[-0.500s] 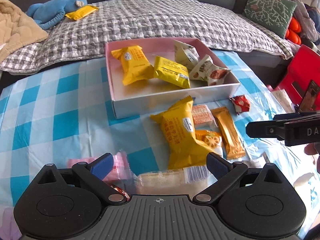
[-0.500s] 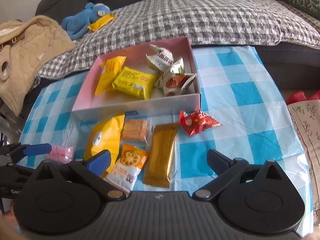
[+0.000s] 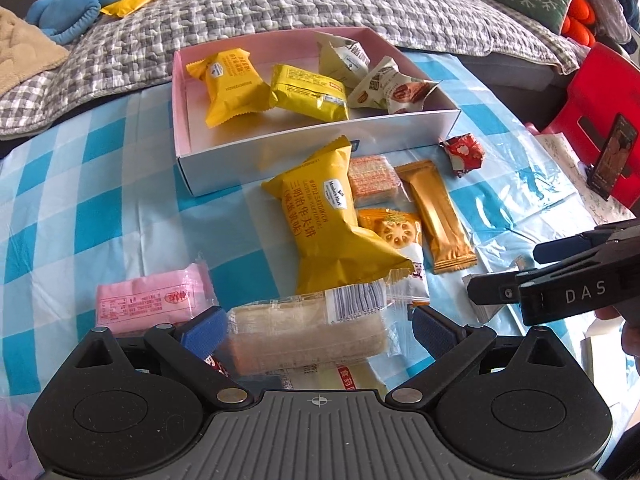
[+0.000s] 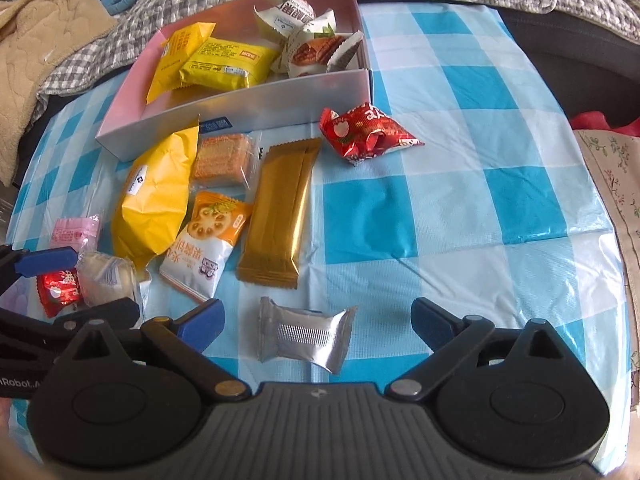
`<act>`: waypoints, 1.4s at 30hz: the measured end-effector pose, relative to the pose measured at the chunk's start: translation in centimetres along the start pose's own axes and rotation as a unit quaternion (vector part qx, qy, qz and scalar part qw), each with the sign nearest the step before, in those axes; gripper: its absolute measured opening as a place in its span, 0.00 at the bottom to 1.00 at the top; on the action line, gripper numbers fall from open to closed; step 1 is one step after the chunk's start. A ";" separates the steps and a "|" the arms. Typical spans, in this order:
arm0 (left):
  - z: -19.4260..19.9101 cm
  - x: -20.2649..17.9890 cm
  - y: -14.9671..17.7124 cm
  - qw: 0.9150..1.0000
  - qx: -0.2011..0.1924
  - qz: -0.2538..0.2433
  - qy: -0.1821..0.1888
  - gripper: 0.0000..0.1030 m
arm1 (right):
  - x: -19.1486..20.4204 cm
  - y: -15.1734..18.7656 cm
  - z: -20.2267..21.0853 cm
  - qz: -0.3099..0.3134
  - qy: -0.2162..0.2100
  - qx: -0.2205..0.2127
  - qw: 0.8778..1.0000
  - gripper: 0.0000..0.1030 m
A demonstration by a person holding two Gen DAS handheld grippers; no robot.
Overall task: Organize snacks
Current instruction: 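Move both tools back toward the snacks on the tablecloth, then grasp the clear bread pack with the left tool while the right tool grasps a silver wrapper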
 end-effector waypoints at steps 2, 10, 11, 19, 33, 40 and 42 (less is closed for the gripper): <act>-0.3 0.4 0.0 1.000 0.005 0.011 -0.008 0.97 | 0.2 0.3 -0.2 0.006 0.002 0.004 1.000 0.94; -0.9 1.0 0.2 0.999 0.004 0.032 -0.010 0.97 | 1.0 1.1 -0.1 0.039 0.034 -0.007 0.999 0.87; -0.9 0.9 0.2 0.999 0.002 0.033 -0.011 0.96 | 1.1 1.2 0.0 0.045 0.041 -0.009 0.998 0.83; -0.4 0.6 0.3 1.000 -0.009 0.027 -0.012 0.85 | 1.2 1.5 0.8 0.071 0.057 -0.026 0.995 0.45; 1.3 1.3 -0.2 0.999 -0.035 0.028 0.005 0.11 | 0.9 0.8 1.7 0.075 0.021 -0.049 0.996 0.07; 2.1 0.3 -0.7 0.999 -0.037 -0.018 0.033 0.09 | 0.1 -0.1 2.6 0.051 -0.006 -0.061 0.997 0.06; 2.0 -0.1 -0.7 0.998 -0.038 -0.039 0.033 0.11 | -0.2 -0.2 2.8 0.042 -0.017 -0.061 0.997 0.06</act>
Point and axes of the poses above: each gripper's, at about its wrist camera, not at the fingertips, and z roughly against the way its jaws point, x to its left, y to its underside, the point moved 3 cm from there along -z, roughly the way its jaws point, and after that the axes turned 15 degrees about y, right-handed, at the moved point
